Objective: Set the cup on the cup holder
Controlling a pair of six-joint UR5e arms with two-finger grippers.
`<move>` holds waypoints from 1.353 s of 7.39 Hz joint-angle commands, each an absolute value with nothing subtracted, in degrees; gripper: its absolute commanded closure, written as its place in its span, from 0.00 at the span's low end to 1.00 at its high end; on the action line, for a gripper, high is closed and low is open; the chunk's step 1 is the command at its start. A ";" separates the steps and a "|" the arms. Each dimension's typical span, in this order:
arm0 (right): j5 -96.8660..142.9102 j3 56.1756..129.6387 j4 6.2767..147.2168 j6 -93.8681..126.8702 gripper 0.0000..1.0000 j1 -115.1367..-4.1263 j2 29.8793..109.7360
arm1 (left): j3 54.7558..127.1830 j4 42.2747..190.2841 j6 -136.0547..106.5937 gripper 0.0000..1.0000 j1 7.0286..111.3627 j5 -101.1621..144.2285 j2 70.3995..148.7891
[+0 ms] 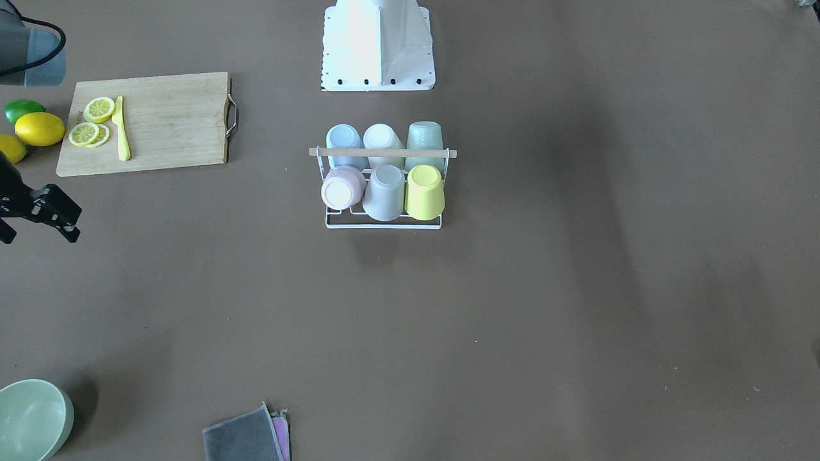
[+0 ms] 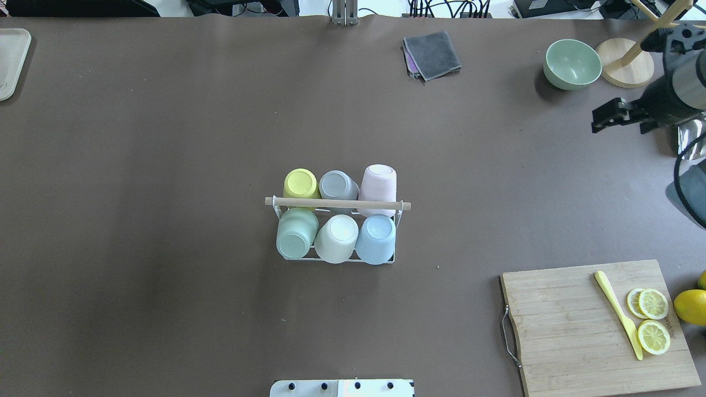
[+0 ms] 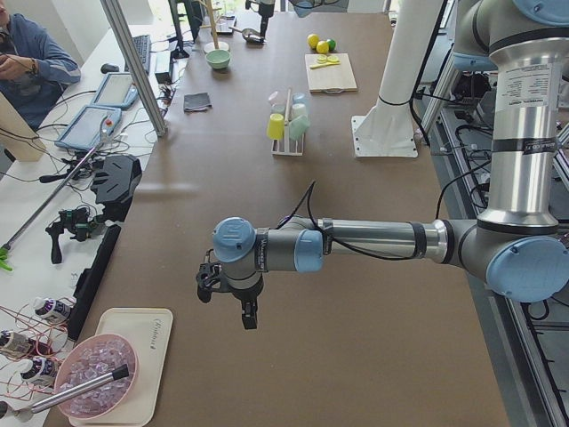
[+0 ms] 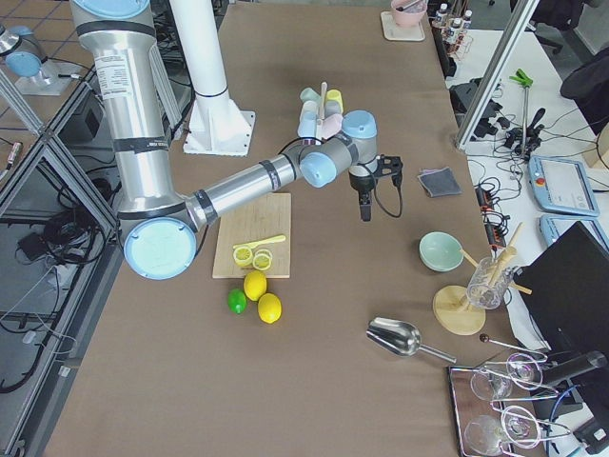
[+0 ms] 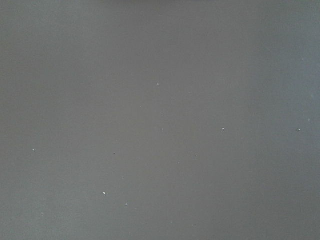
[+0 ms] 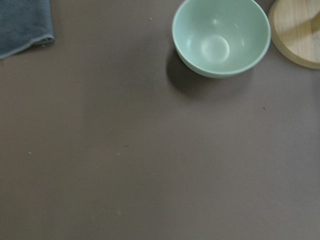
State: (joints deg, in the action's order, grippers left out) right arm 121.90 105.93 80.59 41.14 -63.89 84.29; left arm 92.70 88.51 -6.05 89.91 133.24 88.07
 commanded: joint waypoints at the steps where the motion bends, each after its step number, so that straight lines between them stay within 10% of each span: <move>1: 125.24 105.47 82.00 30.12 0.00 -70.10 94.97 | 92.37 88.51 -6.06 0.02 89.91 133.24 88.07; 10: 136.67 96.50 93.52 10.63 0.00 -90.97 97.48 | 92.20 88.51 -6.15 0.02 89.91 133.24 88.07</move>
State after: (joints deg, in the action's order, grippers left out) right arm 136.54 96.52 93.51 10.88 -90.80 97.74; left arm 92.22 88.51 -6.16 89.91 133.24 88.07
